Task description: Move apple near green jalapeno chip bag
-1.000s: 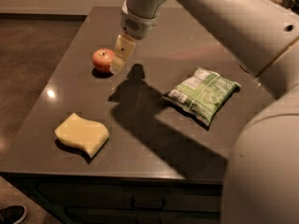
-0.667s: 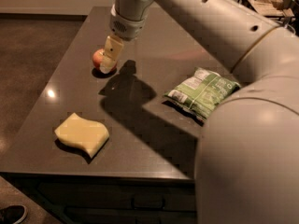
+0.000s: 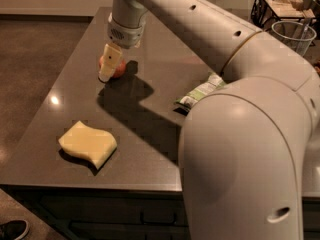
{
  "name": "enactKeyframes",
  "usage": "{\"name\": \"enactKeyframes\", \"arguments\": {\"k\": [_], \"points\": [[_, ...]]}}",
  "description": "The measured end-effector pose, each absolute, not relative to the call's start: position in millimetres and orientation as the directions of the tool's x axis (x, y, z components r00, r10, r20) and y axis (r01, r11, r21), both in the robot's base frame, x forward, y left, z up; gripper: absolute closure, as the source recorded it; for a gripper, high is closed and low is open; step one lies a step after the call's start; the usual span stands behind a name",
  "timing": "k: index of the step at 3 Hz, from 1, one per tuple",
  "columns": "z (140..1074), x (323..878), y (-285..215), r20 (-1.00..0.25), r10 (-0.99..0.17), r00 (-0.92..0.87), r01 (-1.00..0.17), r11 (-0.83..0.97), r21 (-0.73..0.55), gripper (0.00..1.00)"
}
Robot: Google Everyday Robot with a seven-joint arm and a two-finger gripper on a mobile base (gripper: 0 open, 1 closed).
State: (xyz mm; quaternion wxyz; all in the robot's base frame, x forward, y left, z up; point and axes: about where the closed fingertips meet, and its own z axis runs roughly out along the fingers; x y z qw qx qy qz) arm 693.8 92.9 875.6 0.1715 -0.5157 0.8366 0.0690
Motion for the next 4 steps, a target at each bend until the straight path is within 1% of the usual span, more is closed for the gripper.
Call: {"name": "enactKeyframes", "arguments": {"k": [1,2,3,4], "points": [[867,696,103,-0.348,-0.844,-0.409,-0.891,0.452,-0.048,0.0],[862,696,107,-0.345,-0.842,-0.414,-0.893,0.449,-0.024,0.14],[865,693,109,-0.355,-0.839,-0.412,-0.896,0.445,-0.012,0.37],[875,688,102,-0.366,-0.836,-0.409,-0.893,0.449,-0.026,0.61]]}}
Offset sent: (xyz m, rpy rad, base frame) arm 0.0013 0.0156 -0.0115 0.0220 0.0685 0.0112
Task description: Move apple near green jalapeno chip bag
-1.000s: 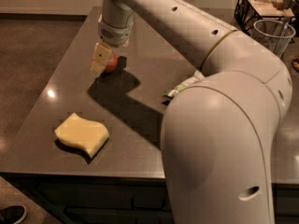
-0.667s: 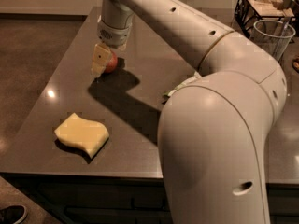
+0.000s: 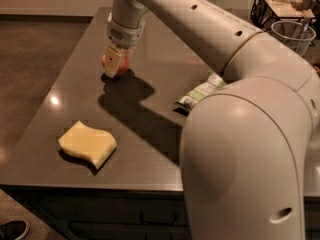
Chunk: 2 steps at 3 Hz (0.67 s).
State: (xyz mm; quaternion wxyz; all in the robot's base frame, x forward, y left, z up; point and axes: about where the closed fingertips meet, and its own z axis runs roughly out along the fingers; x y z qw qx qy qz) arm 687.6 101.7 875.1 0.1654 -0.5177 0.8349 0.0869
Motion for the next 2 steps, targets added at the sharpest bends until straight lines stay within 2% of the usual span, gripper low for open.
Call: {"name": "enactKeyframes", "arguments": {"k": [1,2], "points": [[887,683,68,-0.361,-0.819,-0.446,-0.865,0.498,-0.06,0.83],[895,677,19,-0.348,-0.789,-0.507,-0.82,0.566,-0.089,1.0]]}}
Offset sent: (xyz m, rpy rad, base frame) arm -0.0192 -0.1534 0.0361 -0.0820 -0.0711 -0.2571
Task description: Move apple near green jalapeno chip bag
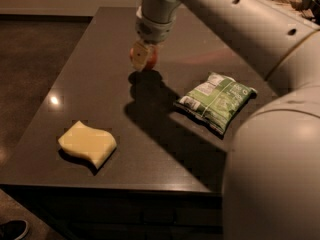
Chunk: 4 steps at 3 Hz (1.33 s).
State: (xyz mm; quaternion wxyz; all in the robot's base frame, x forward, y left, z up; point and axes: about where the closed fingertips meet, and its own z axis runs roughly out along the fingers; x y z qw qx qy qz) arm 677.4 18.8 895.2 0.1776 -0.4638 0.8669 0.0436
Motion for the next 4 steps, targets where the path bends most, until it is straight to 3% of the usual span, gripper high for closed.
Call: {"name": "enactKeyframes", "arguments": {"k": [3,4], "points": [[881,659,-95,-0.334,-0.691,-0.641,-0.716,0.695,-0.065,1.0],[873,652,-112,-0.333,-0.676,-0.657,-0.704,0.708,-0.049,0.82]]}}
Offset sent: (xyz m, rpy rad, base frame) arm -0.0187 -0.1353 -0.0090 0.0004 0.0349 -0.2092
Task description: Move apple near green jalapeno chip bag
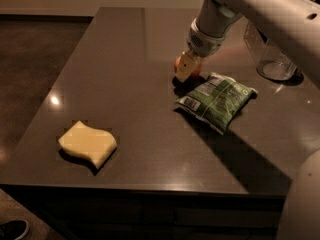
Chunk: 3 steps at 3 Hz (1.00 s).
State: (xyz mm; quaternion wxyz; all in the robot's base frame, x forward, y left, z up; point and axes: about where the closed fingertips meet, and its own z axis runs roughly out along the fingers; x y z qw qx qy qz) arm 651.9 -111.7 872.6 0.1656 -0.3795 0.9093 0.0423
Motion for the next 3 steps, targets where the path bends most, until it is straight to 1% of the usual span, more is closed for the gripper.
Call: {"name": "enactKeyframes", "arguments": {"k": [1,2,3], "points": [[867,649,-113,-0.343,-0.672,-0.656,-0.709,0.705,-0.026,0.6],[861,645,-108,-0.351,-0.674,-0.65,-0.72,0.694,-0.001,0.35],[855,642,-110,-0.351,-0.667,-0.657,-0.717,0.697,0.016,0.05]]}}
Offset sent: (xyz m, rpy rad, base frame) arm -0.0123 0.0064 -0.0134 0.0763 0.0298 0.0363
